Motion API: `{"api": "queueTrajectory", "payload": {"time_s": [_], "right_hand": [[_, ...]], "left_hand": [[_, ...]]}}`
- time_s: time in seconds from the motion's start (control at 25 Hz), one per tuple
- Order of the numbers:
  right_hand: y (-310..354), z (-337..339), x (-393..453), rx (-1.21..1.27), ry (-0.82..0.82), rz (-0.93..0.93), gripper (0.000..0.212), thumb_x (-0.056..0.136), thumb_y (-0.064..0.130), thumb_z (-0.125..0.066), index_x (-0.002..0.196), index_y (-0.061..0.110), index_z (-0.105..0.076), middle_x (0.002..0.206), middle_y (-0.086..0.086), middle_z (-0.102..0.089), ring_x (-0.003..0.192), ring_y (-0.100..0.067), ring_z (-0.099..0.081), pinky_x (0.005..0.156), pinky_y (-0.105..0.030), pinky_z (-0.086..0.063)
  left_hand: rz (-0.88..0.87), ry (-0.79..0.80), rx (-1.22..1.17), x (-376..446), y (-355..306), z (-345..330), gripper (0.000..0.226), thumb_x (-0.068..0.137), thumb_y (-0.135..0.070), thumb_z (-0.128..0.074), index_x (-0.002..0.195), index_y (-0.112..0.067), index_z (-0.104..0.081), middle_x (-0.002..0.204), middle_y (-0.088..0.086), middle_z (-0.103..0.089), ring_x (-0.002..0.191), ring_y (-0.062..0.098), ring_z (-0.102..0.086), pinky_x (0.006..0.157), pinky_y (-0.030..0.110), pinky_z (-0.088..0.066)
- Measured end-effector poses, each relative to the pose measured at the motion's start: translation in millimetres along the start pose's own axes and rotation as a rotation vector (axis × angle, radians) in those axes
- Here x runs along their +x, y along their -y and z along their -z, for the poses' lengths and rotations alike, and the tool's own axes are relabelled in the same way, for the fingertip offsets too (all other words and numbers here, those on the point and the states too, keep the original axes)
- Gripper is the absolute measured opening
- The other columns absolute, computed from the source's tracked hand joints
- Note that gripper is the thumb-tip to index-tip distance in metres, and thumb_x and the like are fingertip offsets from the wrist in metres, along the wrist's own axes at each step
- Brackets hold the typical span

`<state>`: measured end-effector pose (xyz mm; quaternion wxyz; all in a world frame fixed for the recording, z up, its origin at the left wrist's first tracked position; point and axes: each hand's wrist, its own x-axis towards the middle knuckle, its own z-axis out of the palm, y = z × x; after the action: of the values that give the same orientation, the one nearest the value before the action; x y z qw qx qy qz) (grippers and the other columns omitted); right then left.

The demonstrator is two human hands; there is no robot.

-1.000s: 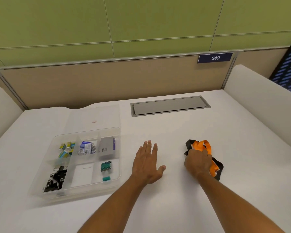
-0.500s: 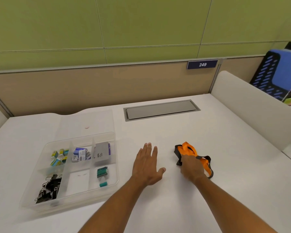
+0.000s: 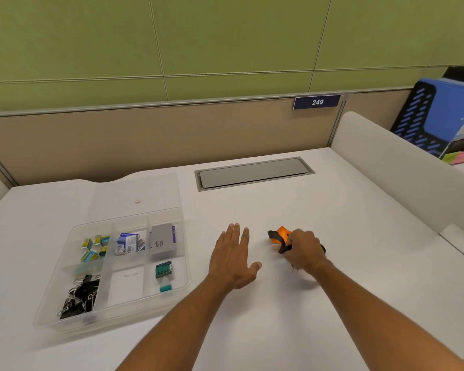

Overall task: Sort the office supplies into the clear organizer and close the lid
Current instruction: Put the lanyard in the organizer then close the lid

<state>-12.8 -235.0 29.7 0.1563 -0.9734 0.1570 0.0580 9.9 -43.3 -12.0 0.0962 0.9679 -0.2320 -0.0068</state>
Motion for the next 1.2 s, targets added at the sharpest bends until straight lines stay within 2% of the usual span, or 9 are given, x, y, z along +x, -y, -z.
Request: {"api": "queueTrajectory", "payload": {"time_s": [0.12,0.28,0.48,0.56,0.68,0.8,0.96,1.08,1.2], "right_hand": [[10.3,40.6,3.9,0.084,-0.041,0.041,0.007,0.075,0.011,-0.068,0.082,0.011,-0.069,0.082,-0.008,-0.068,0.074,-0.024,-0.064,0.059,-0.027,-0.046],[25.7,91.3,3.6,0.177,-0.101,0.143,0.008,0.076,0.007,-0.073,0.072,0.014,-0.07,0.07,-0.001,-0.067,0.057,-0.008,-0.06,0.047,-0.018,-0.042],[40.3,130.9,-1.3,0.268,-0.247,0.205,0.007,0.075,0.008,-0.073,0.072,0.014,-0.072,0.067,0.001,-0.067,0.057,-0.006,-0.058,0.046,-0.017,-0.037],[43.3,140.3,-1.4,0.3,-0.297,0.217,0.006,0.075,0.008,-0.073,0.073,0.014,-0.073,0.063,0.005,-0.064,0.06,-0.008,-0.059,0.049,-0.019,-0.04],[41.5,144.7,2.1,0.292,-0.315,0.218,0.004,0.075,0.008,-0.074,0.077,0.012,-0.075,0.069,0.001,-0.066,0.067,-0.014,-0.062,0.056,-0.025,-0.049],[29.2,137.7,7.6,0.265,-0.311,0.188,0.004,0.076,0.008,-0.074,0.079,0.012,-0.074,0.07,-0.001,-0.066,0.063,-0.011,-0.06,0.05,-0.02,-0.042],[4.9,124.3,13.5,0.27,-0.306,0.14,0.004,0.077,0.01,-0.075,0.08,0.012,-0.074,0.076,-0.005,-0.071,0.065,-0.015,-0.064,0.053,-0.021,-0.046],[-12.1,115.7,15.8,0.277,-0.303,0.127,0.004,0.078,0.01,-0.074,0.082,0.011,-0.073,0.077,-0.006,-0.071,0.065,-0.016,-0.065,0.06,-0.027,-0.055],[-27.1,110.8,19.3,0.287,-0.304,0.11,0.004,0.078,0.01,-0.073,0.082,0.012,-0.073,0.077,-0.005,-0.071,0.065,-0.017,-0.065,0.063,-0.031,-0.058]], "left_hand": [[-0.011,0.013,-0.008,0.9,-7.8,1.3,0.091,0.087,-0.063,-0.04,0.153,-0.017,0.002,0.161,0.011,0.006,0.148,0.026,0.01,0.118,0.039,0.004],[-0.028,0.022,-0.013,5.5,-21.5,-0.2,0.091,0.087,-0.064,-0.042,0.153,-0.018,0.0,0.161,0.01,0.003,0.148,0.026,0.006,0.118,0.039,0.001],[0.009,0.054,-0.053,11.8,-27.6,-2.3,0.092,0.085,-0.066,-0.045,0.152,-0.021,0.0,0.162,0.007,0.0,0.149,0.027,0.0,0.118,0.041,-0.006],[0.033,0.08,-0.079,13.9,-28.3,-4.2,0.093,0.084,-0.066,-0.047,0.152,-0.023,0.0,0.162,0.006,-0.001,0.149,0.027,-0.002,0.118,0.042,-0.009],[0.043,0.14,-0.116,16.5,-31.5,-8.1,0.094,0.084,-0.064,-0.051,0.152,-0.025,0.001,0.162,0.005,-0.002,0.149,0.026,-0.004,0.117,0.044,-0.014],[0.034,0.212,-0.16,20.7,-41.6,-13.6,0.096,0.083,-0.06,-0.057,0.152,-0.025,0.0,0.162,0.004,-0.003,0.148,0.027,-0.008,0.116,0.046,-0.02],[-0.014,0.243,-0.233,33.3,-66.0,-19.0,0.098,0.078,-0.06,-0.064,0.151,-0.025,-0.008,0.161,0.007,-0.009,0.147,0.031,-0.013,0.113,0.049,-0.027],[-0.028,0.293,-0.251,49.6,-84.8,-21.2,0.1,0.076,-0.058,-0.068,0.151,-0.033,-0.007,0.161,0.008,0.0,0.147,0.034,-0.003,0.114,0.054,-0.025],[-0.067,0.365,-0.145,62.9,-98.0,-23.6,0.088,0.083,-0.047,-0.067,0.15,-0.039,-0.012,0.161,0.008,0.002,0.147,0.039,0.0,0.112,0.056,-0.026]]}}
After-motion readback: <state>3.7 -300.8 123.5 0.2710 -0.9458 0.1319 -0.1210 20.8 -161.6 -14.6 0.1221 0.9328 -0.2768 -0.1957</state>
